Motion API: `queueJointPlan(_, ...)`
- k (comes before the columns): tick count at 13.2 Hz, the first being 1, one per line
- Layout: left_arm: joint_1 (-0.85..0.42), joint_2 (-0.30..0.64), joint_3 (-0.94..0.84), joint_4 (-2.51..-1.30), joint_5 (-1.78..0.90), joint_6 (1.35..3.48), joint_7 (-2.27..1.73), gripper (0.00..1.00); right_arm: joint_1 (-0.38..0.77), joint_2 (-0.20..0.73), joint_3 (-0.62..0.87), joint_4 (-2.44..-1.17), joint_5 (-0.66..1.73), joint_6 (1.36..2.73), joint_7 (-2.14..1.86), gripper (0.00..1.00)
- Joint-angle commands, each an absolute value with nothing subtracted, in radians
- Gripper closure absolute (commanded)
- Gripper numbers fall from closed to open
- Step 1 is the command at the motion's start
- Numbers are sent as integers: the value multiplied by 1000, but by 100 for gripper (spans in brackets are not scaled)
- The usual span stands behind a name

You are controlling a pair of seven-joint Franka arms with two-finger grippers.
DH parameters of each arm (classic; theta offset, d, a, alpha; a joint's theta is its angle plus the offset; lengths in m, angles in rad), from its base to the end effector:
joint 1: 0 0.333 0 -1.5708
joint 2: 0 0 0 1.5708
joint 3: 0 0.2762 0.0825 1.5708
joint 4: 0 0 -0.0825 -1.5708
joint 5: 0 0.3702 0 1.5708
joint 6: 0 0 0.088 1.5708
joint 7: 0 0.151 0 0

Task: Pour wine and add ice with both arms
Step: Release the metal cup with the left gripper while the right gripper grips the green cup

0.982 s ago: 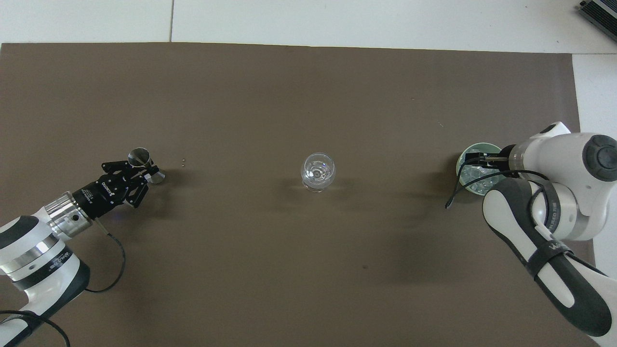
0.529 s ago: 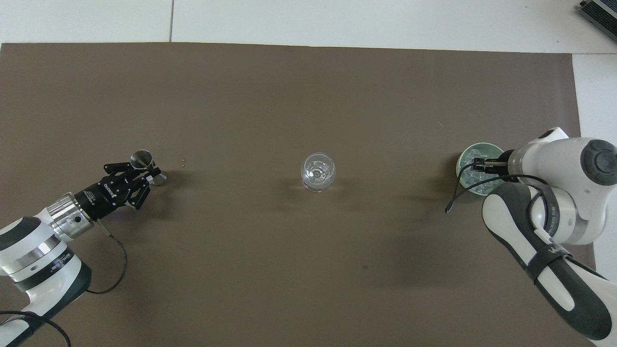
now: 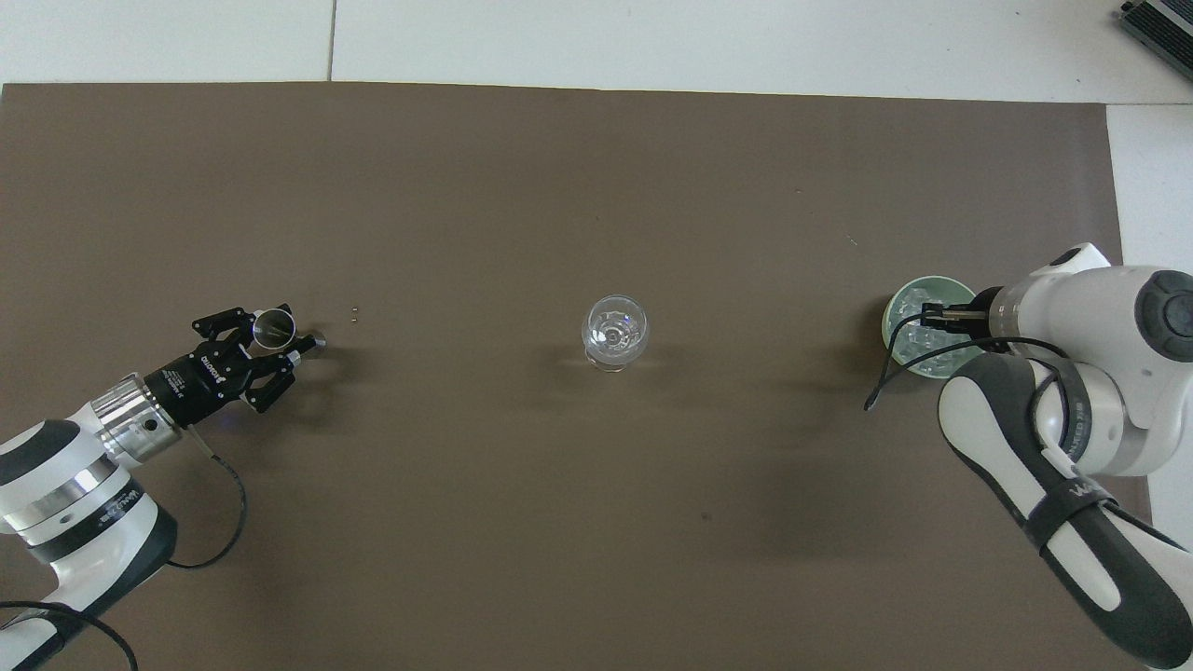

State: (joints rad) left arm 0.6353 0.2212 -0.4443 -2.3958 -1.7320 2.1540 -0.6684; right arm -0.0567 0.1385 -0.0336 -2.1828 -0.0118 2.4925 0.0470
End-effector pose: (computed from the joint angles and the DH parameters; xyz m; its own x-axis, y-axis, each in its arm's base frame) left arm 0.4984 0.0094 0.1940 -0.2852 0.1865 -0.9402 0.7756 0.6212 -0.1121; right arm 0.5570 -0.0508 0.2693 0.9773 -0.1251 0.1708 -0.1279 -0.9918 0.0052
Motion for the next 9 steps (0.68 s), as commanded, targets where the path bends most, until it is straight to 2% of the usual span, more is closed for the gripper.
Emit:
queueJointPlan(1,630,219,-440,-2401,-1721,2169,-661,3,-67,97,-25,-2198,-18,2470,32,100)
queueJointPlan(2,634,219,-439,-2398,-1717,2175,-660,0,-67,95,-25,-2198,-17,2467,32,100)
queueJointPlan(9,649,229,-436,-2381,-1632,2168,-657,0,-48,48,-20,-2166,-5,2436,49,100)
